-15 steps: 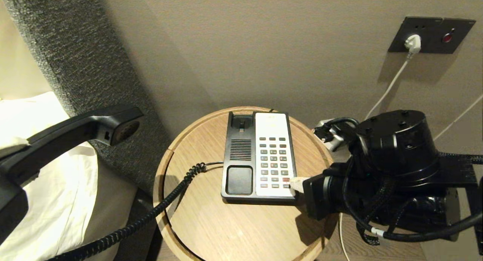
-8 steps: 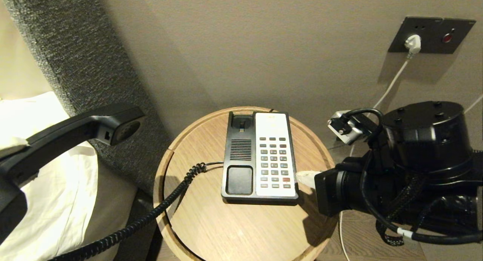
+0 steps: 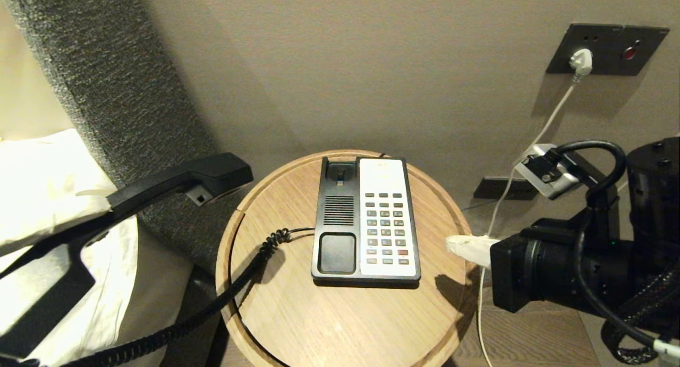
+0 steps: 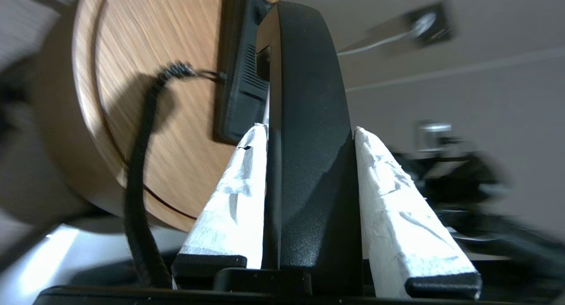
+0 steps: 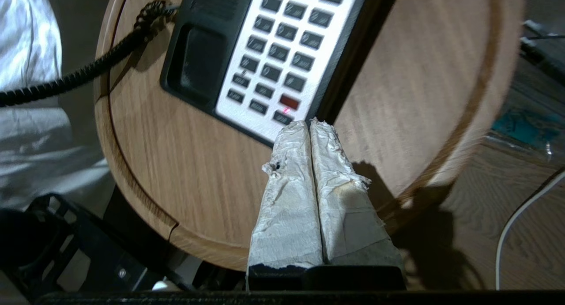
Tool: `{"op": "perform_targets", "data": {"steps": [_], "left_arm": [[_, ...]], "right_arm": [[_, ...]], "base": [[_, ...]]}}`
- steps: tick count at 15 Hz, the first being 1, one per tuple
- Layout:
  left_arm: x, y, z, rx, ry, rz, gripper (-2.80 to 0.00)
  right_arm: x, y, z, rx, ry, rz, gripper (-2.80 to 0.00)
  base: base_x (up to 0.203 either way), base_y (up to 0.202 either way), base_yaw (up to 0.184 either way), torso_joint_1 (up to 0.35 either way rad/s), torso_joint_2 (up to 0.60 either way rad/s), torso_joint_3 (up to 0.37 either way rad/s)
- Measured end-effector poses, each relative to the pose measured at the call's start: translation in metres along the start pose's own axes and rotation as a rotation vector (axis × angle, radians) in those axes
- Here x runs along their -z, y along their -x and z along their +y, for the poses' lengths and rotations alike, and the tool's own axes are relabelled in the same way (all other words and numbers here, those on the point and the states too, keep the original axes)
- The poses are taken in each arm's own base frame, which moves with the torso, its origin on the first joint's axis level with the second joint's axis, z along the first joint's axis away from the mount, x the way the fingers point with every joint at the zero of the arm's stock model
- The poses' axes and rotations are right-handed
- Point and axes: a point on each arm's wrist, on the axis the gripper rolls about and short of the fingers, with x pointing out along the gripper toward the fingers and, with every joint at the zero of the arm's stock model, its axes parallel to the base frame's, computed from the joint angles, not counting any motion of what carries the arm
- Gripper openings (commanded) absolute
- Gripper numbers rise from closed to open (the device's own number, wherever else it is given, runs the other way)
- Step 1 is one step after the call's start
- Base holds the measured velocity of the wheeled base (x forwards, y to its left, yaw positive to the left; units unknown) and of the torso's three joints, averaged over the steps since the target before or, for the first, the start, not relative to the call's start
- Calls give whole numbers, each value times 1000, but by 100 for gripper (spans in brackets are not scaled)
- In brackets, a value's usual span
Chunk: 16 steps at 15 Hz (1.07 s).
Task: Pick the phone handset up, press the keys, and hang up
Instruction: Put the handset back
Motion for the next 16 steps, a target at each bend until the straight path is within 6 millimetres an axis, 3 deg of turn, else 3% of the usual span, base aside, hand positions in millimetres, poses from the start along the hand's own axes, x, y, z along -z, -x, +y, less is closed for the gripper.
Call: {"op": "perform_targets", "data": {"steps": [3, 8, 12, 16], "left_arm": [[-10, -32, -4, -54, -149, 37, -280], [-20, -77, -18, -162, -228, 5, -280], [-17, -118, -33, -205, -370, -86, -280], [-9, -135, -38, -254, -495, -120, -280]], "right_arm": [[-1, 8, -3, 1, -7, -22, -280], [0, 13, -8, 13, -17, -34, -280], [5, 10, -13, 34, -26, -18, -280], [8, 8, -17, 52, -29, -3, -280]], "base": [[0, 0, 0, 0, 0, 0], [0, 0, 0, 0, 0, 0], [0, 0, 0, 0, 0, 0], [0, 0, 0, 0, 0, 0]]}}
